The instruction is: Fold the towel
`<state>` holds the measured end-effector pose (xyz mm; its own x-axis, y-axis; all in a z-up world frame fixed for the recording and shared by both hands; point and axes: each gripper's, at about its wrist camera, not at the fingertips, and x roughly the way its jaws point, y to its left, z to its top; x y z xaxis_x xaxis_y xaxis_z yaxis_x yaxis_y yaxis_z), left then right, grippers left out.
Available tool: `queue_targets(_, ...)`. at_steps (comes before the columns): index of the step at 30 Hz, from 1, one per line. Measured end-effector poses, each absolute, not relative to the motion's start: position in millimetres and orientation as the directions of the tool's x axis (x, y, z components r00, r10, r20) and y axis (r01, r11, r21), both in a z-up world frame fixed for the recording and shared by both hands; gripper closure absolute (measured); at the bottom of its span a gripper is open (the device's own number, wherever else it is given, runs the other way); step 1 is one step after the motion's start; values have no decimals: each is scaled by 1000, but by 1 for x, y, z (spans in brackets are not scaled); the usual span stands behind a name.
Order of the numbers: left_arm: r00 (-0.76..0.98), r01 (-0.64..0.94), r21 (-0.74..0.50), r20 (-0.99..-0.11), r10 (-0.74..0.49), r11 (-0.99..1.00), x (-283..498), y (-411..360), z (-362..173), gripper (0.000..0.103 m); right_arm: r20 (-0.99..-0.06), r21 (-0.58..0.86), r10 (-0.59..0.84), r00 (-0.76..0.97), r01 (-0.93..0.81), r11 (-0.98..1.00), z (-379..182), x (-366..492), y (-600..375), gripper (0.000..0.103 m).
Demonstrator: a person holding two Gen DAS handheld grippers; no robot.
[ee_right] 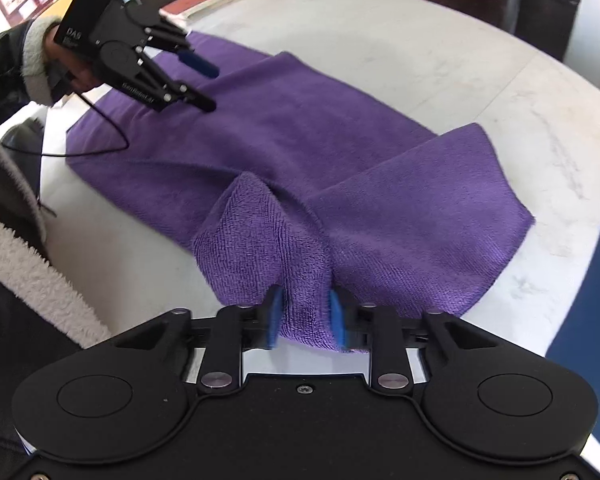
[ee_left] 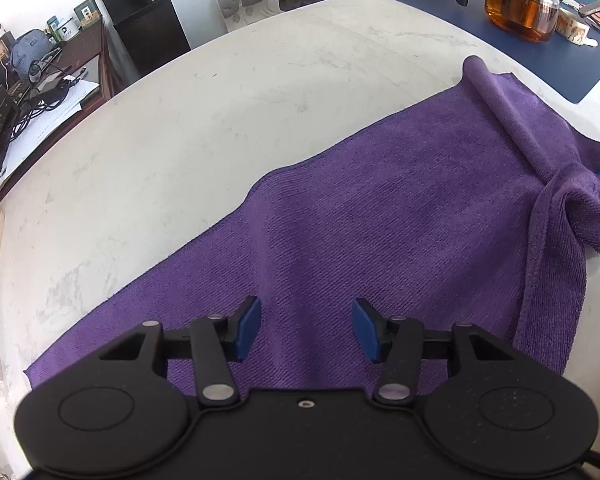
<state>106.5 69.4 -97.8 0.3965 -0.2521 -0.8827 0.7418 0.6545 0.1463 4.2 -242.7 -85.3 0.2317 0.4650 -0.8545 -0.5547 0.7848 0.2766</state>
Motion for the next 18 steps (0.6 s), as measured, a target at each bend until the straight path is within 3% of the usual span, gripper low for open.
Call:
queue_targets(3, 395, 744, 144, -883, -255, 653, 107, 71, -98, 54, -775, 462, 604, 187, -485, 743, -85, 11, -259, 98)
queue_targets(5, 393, 744, 142, -883, -256, 653, 108, 71, -97, 54, -705, 572, 690, 164, -445, 689, -87, 14, -267, 99)
queue_targets(9, 391, 741, 136, -883, -258, 658, 109, 72, -97, 54, -439, 820, 881, 176, -323, 473, -94, 15, -289, 98)
queue_targets(11, 391, 737, 131, -883, -260, 663, 109, 73, -98, 54, -261, 911, 937, 233, -261, 319, -97, 13, -296, 98)
queue_targets(13, 390, 735, 129, -883, -260, 665, 109, 73, -98, 53, -183, 938, 952, 247, -246, 244, -97, 14, -296, 98)
queue_targets(15, 391, 736, 132, -884, -258, 664, 110, 73, -98, 54, -161, 939, 958, 236, -262, 222, -93, 12, -293, 98)
queue_targets(18, 393, 741, 141, -884, -254, 657, 109, 72, -97, 54, -236, 917, 961, 146, -294, 270, -83, 5, -294, 99)
